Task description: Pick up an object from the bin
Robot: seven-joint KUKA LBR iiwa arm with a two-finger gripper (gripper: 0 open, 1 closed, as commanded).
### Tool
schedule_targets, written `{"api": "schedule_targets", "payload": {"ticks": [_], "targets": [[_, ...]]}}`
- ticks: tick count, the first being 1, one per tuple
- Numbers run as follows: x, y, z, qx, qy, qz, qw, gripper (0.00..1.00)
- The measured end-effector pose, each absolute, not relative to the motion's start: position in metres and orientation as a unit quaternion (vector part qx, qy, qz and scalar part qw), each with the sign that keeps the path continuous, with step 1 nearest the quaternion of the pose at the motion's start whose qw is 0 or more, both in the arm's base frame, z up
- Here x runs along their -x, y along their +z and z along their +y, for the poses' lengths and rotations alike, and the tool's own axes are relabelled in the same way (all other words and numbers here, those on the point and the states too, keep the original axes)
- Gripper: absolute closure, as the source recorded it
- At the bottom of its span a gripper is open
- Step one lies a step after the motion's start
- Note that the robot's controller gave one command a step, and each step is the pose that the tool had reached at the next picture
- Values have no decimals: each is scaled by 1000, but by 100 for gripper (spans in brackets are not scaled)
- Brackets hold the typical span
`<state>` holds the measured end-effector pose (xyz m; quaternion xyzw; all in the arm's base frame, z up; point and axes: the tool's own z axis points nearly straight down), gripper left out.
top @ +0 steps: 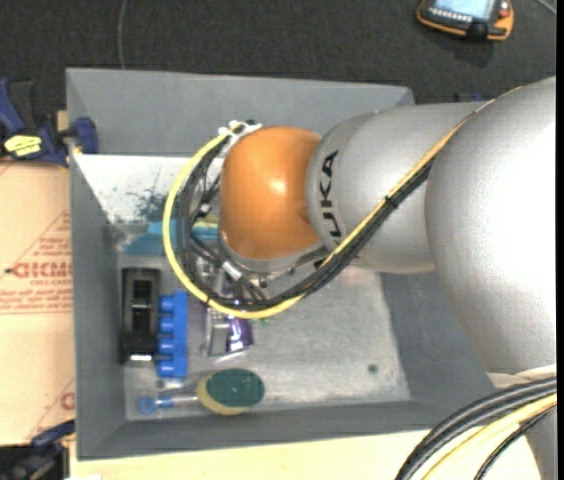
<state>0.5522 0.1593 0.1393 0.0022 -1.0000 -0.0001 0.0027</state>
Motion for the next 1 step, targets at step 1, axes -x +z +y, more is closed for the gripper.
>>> {"api": "schedule_targets", "payload": {"ticks": [1], "targets": [[-554, 144, 158, 0, -1, -1000, -1, 0]]}}
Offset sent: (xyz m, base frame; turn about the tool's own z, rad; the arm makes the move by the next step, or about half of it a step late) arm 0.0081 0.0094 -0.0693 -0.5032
